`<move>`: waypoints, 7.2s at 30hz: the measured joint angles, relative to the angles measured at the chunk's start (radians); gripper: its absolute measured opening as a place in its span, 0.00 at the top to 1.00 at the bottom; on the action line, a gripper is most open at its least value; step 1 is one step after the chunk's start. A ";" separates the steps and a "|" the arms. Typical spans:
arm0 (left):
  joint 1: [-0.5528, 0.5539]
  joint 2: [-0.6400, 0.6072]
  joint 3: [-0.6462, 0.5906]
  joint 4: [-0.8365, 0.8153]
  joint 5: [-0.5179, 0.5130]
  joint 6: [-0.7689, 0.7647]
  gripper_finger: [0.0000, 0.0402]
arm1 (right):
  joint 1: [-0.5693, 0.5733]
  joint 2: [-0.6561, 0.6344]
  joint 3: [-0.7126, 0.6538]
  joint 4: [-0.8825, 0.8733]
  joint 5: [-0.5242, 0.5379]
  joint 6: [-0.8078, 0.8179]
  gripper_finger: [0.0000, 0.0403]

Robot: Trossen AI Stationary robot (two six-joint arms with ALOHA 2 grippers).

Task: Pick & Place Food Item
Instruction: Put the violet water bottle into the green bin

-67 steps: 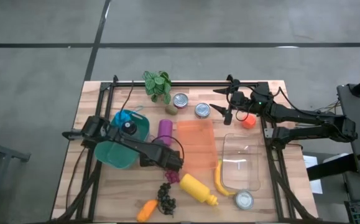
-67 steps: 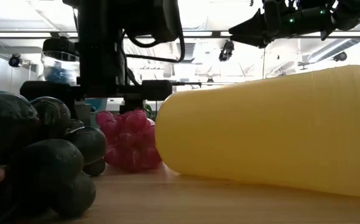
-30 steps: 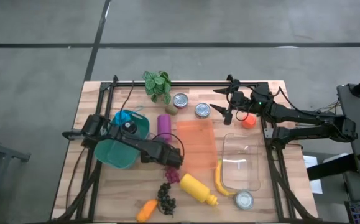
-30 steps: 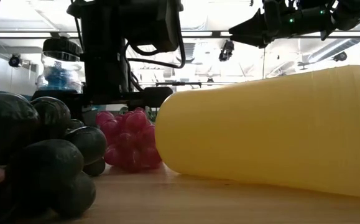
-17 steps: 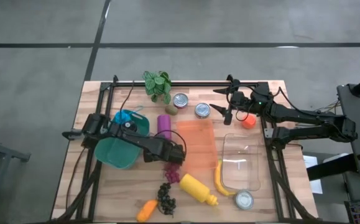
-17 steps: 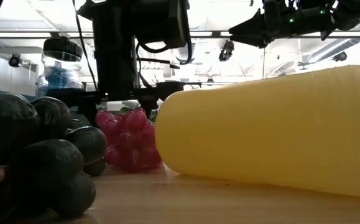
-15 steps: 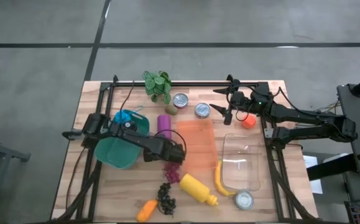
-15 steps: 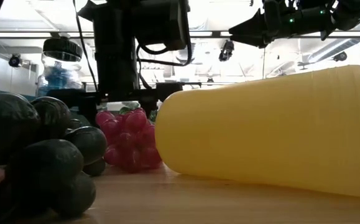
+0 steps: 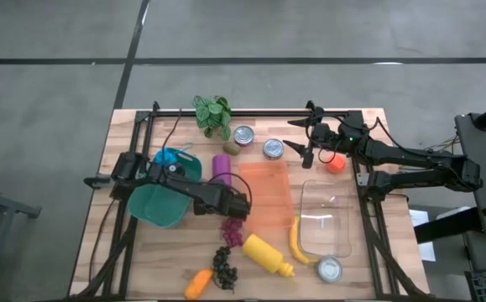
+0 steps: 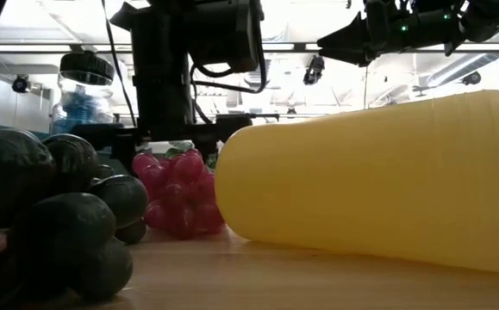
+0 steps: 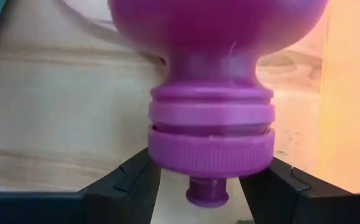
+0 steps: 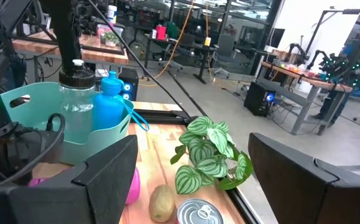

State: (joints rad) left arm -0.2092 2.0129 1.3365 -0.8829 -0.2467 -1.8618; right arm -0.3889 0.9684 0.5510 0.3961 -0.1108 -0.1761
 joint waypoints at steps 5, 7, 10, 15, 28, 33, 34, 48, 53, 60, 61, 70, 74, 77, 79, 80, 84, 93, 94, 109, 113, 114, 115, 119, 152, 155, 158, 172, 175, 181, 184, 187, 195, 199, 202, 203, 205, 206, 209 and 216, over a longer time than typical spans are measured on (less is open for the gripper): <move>0.000 0.000 0.000 0.000 0.000 0.003 0.49 | 0.000 0.000 0.000 0.000 0.000 0.000 0.24; 0.001 0.000 0.000 0.000 0.000 0.006 0.49 | 0.000 0.000 0.000 0.000 0.000 0.000 0.24; 0.001 0.000 0.000 0.000 0.000 0.007 0.49 | 0.000 0.000 0.000 0.000 0.000 0.000 0.24; 0.001 0.000 0.000 -0.002 0.000 0.006 0.54 | 0.000 0.000 0.000 0.000 0.000 0.000 0.24; 0.002 0.000 0.000 -0.002 0.000 0.003 0.62 | 0.000 0.000 0.000 0.000 0.000 0.000 0.24; 0.002 0.000 0.000 -0.001 0.000 0.003 0.62 | 0.000 0.000 0.000 0.000 0.000 0.000 0.24; 0.002 0.000 0.000 -0.001 0.000 0.003 0.62 | 0.000 0.000 0.000 0.000 0.000 0.000 0.24; 0.002 0.000 0.000 0.000 0.000 0.006 0.65 | 0.000 0.000 0.000 0.000 0.000 0.000 0.24; 0.002 0.000 0.000 0.000 0.000 0.006 0.70 | 0.000 0.000 0.000 0.000 0.000 0.000 0.24; 0.002 0.000 0.000 0.011 0.000 0.006 0.71 | 0.000 0.000 0.000 0.000 0.000 0.000 0.24; 0.002 0.000 0.000 0.014 0.000 0.006 0.71 | 0.000 0.000 0.000 0.000 0.000 0.000 0.24; 0.002 0.000 0.000 0.023 0.000 0.006 0.71 | 0.000 0.000 0.000 0.000 0.000 0.000 0.24; 0.002 0.000 0.000 0.026 0.000 0.006 0.71 | 0.000 0.000 0.000 0.000 0.000 0.000 0.24; 0.002 -0.001 0.000 0.027 0.000 0.006 0.71 | 0.000 0.000 0.000 0.000 0.000 0.000 0.24; 0.002 -0.001 0.000 0.027 0.000 0.006 0.71 | 0.000 0.000 0.000 0.000 0.000 0.000 0.24; 0.002 -0.001 0.000 0.027 0.000 0.006 0.71 | 0.000 0.000 0.000 0.000 0.000 0.000 0.24; 0.002 -0.001 0.000 0.028 0.004 0.016 0.71 | 0.000 0.000 0.000 0.000 0.000 0.000 0.24; 0.002 -0.001 0.000 0.026 0.016 0.075 0.71 | 0.000 0.000 0.000 0.000 0.000 0.000 0.24; 0.002 -0.001 0.000 0.027 0.019 0.087 0.71 | 0.000 0.000 0.000 0.000 0.000 0.000 0.24; 0.002 -0.001 0.000 0.031 0.030 0.111 0.71 | 0.000 0.000 0.000 0.000 0.000 0.000 0.24; 0.002 -0.001 0.000 0.034 0.030 0.111 0.71 | 0.000 0.000 0.000 0.000 0.000 0.000 0.24; 0.002 -0.001 0.000 0.034 0.030 0.111 0.71 | 0.000 0.000 0.000 0.000 0.000 0.000 0.24; 0.002 -0.001 0.000 0.035 0.030 0.111 0.71 | 0.000 0.000 0.000 0.000 0.000 0.000 0.24; 0.002 -0.001 0.000 0.039 0.030 0.109 0.71 | 0.000 0.000 0.000 0.000 0.000 0.000 0.24; 0.002 -0.001 0.000 0.049 0.030 0.108 0.89 | 0.000 0.000 0.000 0.000 0.000 0.000 0.24; 0.002 -0.001 0.005 0.048 0.032 0.118 0.89 | 0.000 0.000 0.000 0.000 0.000 0.000 0.24; 0.002 -0.003 0.026 0.046 0.038 0.169 0.89 | 0.000 0.000 0.000 0.000 0.000 0.000 0.24; 0.001 -0.103 0.052 0.019 0.014 0.235 0.89 | 0.000 0.000 0.000 0.000 0.000 0.000 0.24; 0.001 -0.135 0.052 0.016 0.012 0.240 0.89 | 0.000 0.000 0.000 0.000 0.000 0.000 0.24; -0.001 -0.213 0.053 0.016 0.103 0.240 0.89 | 0.000 0.000 0.000 -0.001 0.000 0.000 0.24; -0.001 -0.258 0.053 0.015 0.162 0.239 0.89 | 0.000 0.000 0.000 -0.001 0.000 0.000 0.24; -0.005 -0.314 0.053 0.015 0.197 0.220 0.89 | 0.000 0.000 0.000 -0.003 0.000 0.000 0.24; -0.054 -0.421 0.053 0.008 0.299 0.064 0.89 | 0.000 0.000 0.000 -0.003 0.000 0.000 0.24; -0.085 -0.440 0.064 0.007 0.400 -0.013 0.89 | 0.000 0.000 0.000 -0.003 0.000 0.000 0.24; -0.105 -0.440 0.115 -0.015 0.468 -0.037 0.89 | 0.000 0.000 0.000 -0.003 0.000 0.000 0.24; -0.110 -0.440 0.133 -0.025 0.490 -0.046 0.89 | 0.000 0.000 0.000 -0.003 0.000 0.000 0.24; -0.119 -0.435 0.169 -0.044 0.530 -0.068 0.89 | 0.000 0.000 0.000 -0.003 0.000 0.000 0.24; -0.123 -0.433 0.185 -0.062 0.553 -0.080 0.89 | 0.000 0.000 0.000 -0.003 0.000 0.000 0.24; -0.134 -0.432 0.221 -0.087 0.626 -0.124 0.89 | 0.000 0.000 0.000 -0.003 0.000 0.000 0.24; -0.178 -0.432 0.248 -0.113 0.840 -0.186 0.89 | 0.000 0.000 0.000 -0.003 0.000 0.000 0.24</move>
State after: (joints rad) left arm -0.3875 1.5810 1.5849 -0.9955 0.5933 -2.0477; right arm -0.3888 0.9684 0.5512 0.3927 -0.1108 -0.1761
